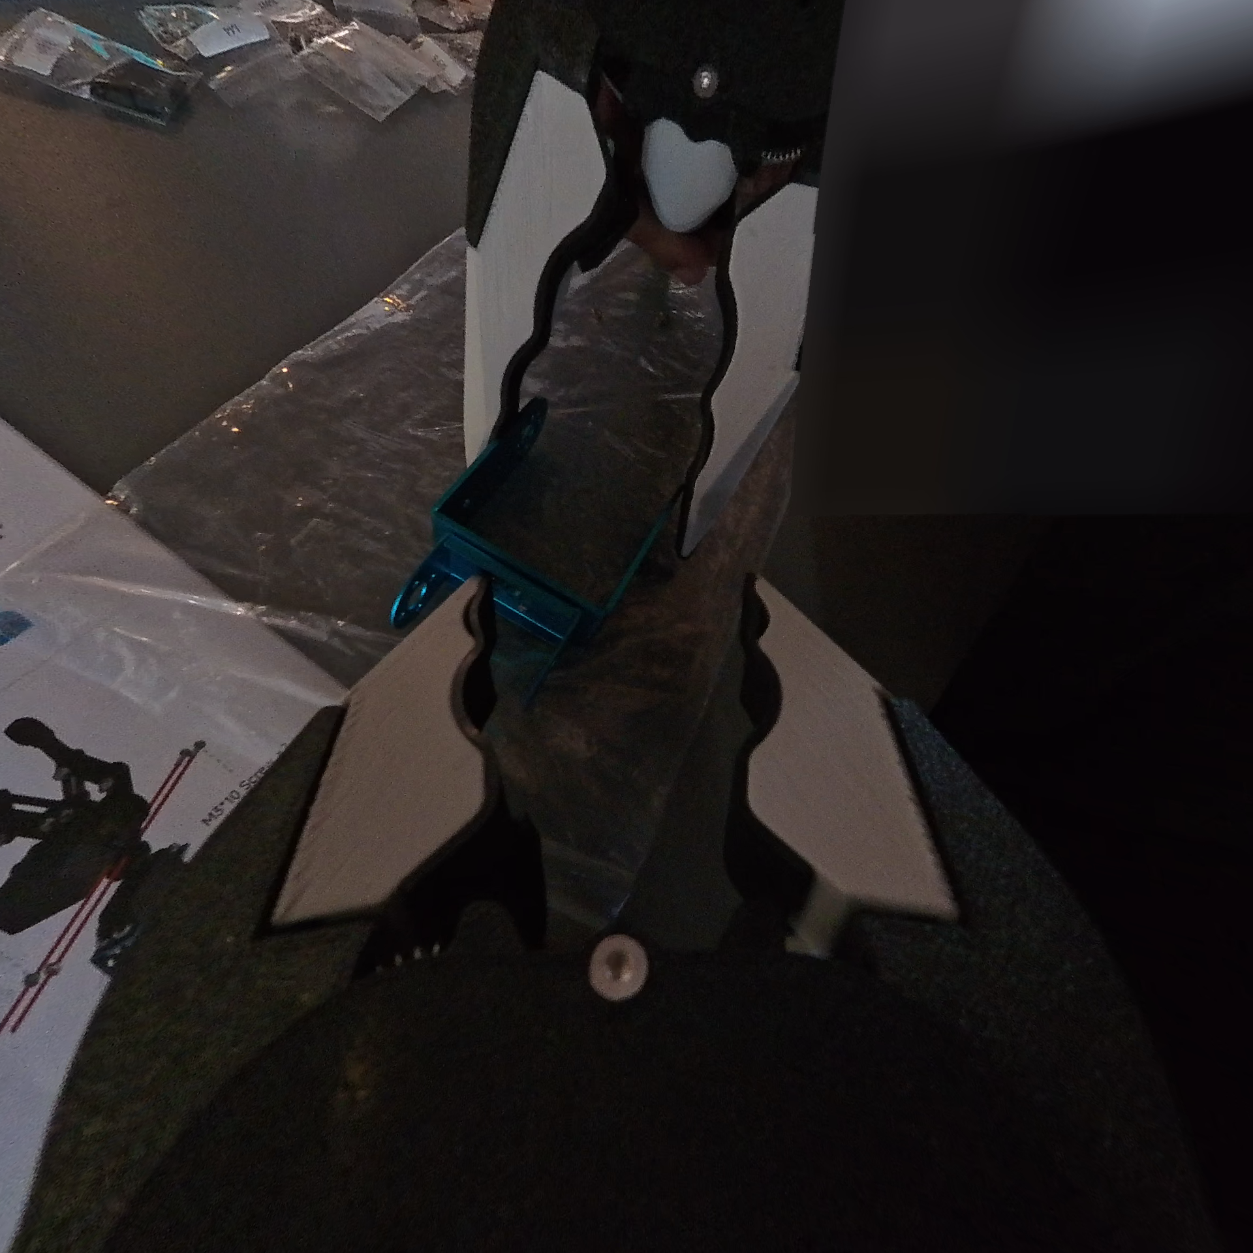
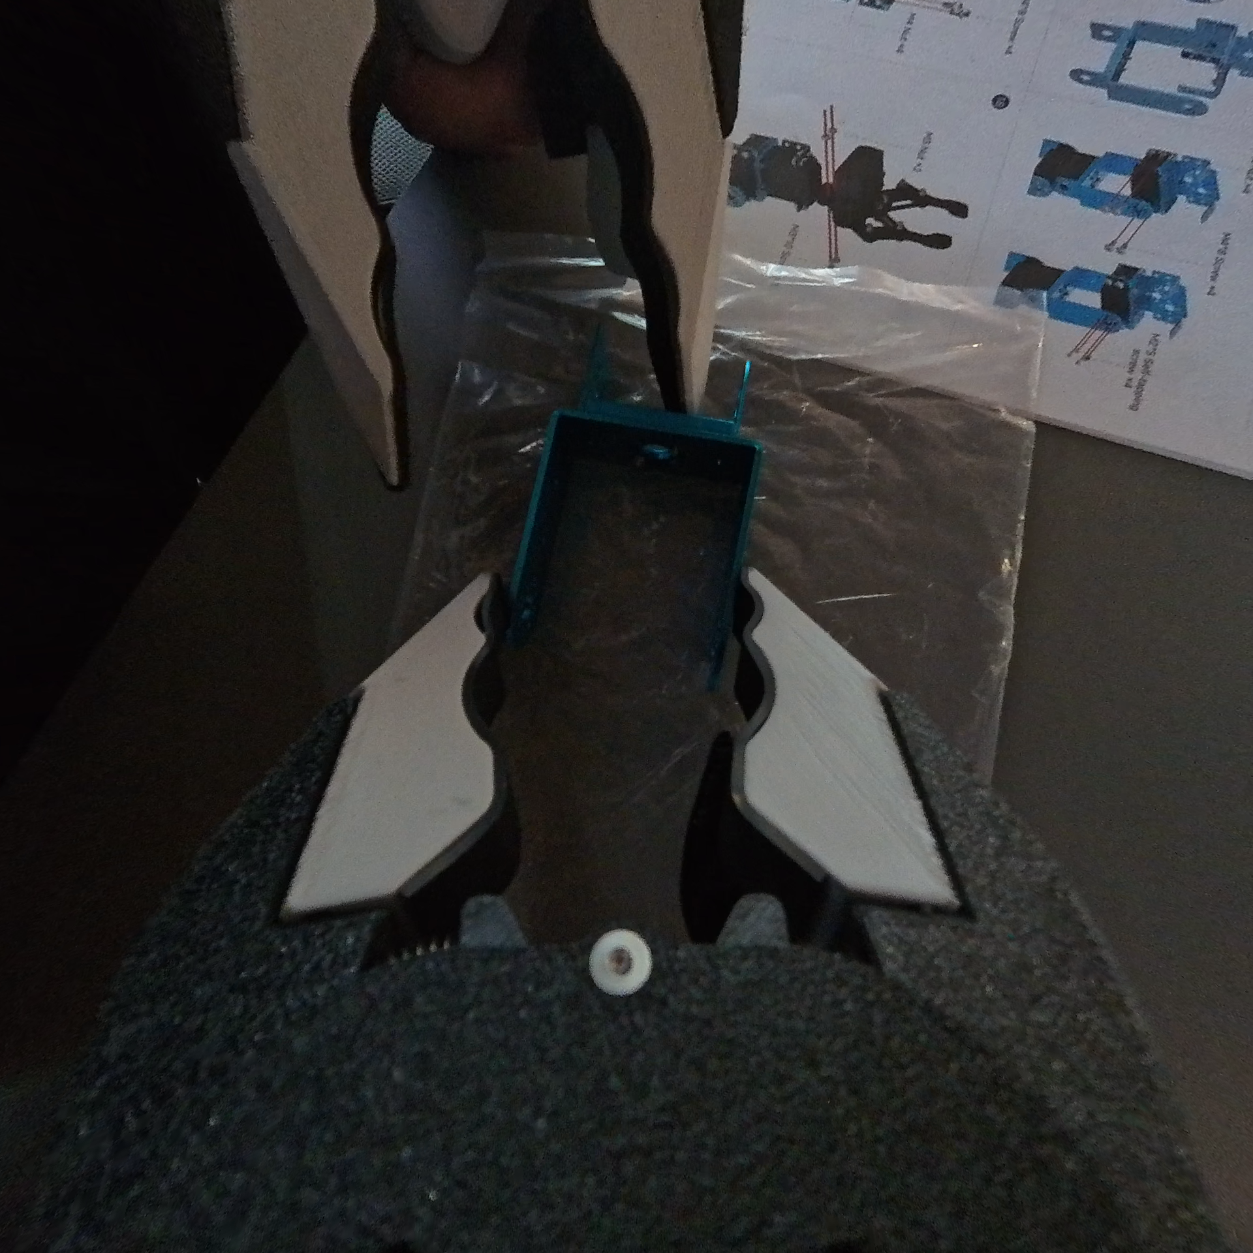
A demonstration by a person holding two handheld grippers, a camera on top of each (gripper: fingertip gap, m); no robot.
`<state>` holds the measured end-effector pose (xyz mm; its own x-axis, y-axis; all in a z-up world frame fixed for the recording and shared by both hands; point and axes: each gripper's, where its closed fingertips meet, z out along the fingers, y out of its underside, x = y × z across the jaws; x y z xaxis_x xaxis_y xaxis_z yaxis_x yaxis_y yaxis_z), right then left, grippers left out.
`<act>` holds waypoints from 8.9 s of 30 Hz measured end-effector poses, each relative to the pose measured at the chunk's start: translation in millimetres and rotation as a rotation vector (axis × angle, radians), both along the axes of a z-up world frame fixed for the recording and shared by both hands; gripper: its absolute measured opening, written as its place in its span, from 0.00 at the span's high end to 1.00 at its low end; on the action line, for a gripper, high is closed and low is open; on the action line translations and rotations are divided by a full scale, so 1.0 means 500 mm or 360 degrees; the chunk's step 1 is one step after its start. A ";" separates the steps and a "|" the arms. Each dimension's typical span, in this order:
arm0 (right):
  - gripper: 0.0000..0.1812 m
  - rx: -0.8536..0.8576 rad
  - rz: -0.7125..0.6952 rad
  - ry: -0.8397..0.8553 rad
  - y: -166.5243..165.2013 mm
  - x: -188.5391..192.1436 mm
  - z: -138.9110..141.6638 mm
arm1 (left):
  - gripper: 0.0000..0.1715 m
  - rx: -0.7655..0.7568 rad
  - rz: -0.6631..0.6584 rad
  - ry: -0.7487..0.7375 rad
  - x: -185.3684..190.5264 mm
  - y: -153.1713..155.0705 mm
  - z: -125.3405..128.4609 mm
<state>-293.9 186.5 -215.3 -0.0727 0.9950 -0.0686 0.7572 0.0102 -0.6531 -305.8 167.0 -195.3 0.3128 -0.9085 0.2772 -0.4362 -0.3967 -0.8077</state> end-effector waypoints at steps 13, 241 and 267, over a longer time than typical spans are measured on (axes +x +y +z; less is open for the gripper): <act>0.62 -0.0022 0.0004 0.0000 0.000 -0.001 -0.001 | 0.52 0.0058 -0.0035 0.0029 0.003 -0.009 -0.003; 0.99 0.0235 -0.0058 -0.0856 0.136 0.214 -0.009 | 0.53 -0.0051 -0.0066 -0.0115 0.036 -0.038 0.014; 0.99 0.0022 0.0013 -0.0644 0.030 0.162 -0.008 | 0.54 -0.0029 -0.0060 -0.0094 0.037 -0.037 0.011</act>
